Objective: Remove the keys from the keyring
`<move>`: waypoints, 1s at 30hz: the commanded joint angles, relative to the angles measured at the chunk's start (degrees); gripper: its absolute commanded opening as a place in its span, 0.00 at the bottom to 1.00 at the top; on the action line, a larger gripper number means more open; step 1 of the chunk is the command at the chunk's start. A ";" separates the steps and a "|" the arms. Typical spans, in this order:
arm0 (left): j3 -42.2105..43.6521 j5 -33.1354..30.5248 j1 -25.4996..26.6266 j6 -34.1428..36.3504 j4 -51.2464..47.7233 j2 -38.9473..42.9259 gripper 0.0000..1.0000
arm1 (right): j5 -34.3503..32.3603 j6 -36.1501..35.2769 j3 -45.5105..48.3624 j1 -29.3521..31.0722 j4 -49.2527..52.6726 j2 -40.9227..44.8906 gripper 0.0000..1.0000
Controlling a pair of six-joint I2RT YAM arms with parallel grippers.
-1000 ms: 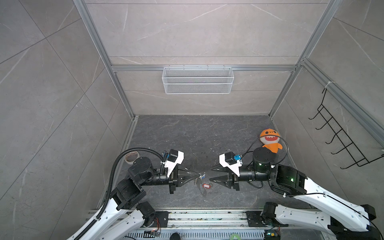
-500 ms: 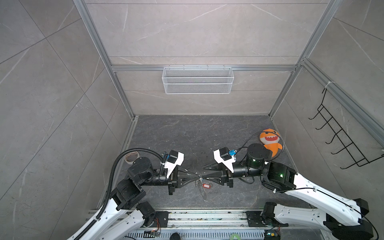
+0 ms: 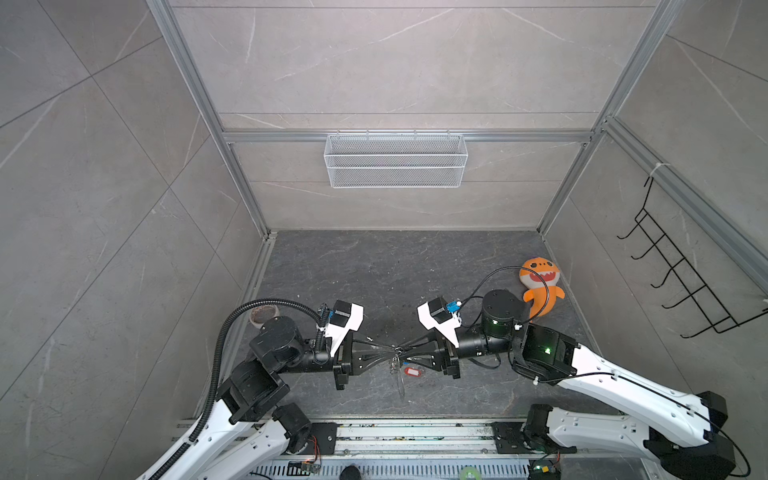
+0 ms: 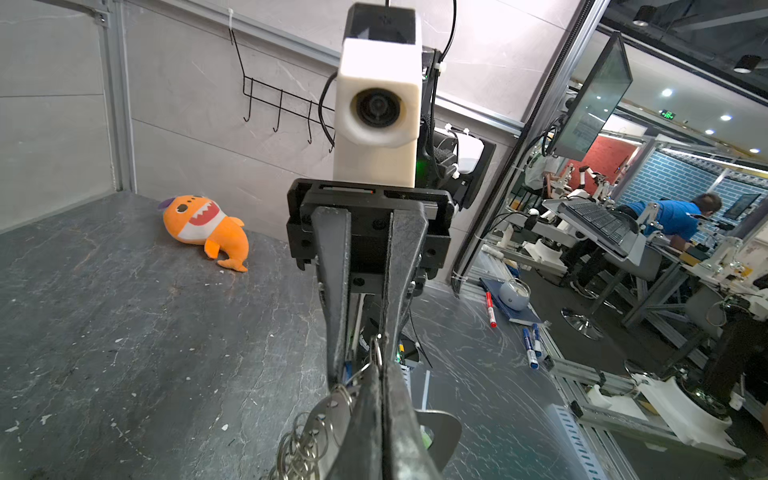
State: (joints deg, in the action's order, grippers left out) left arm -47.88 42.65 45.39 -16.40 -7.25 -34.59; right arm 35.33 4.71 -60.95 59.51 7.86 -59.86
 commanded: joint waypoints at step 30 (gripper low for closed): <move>-12.64 -1.22 0.12 6.20 -23.00 -10.01 0.51 | -3.72 -13.01 -19.00 0.18 37.95 -7.07 0.00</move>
State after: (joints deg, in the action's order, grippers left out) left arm -59.07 37.87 45.39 -12.80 -28.91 -44.12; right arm 28.64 -4.56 -77.25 59.55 41.10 -66.54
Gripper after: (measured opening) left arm 0.514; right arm 0.057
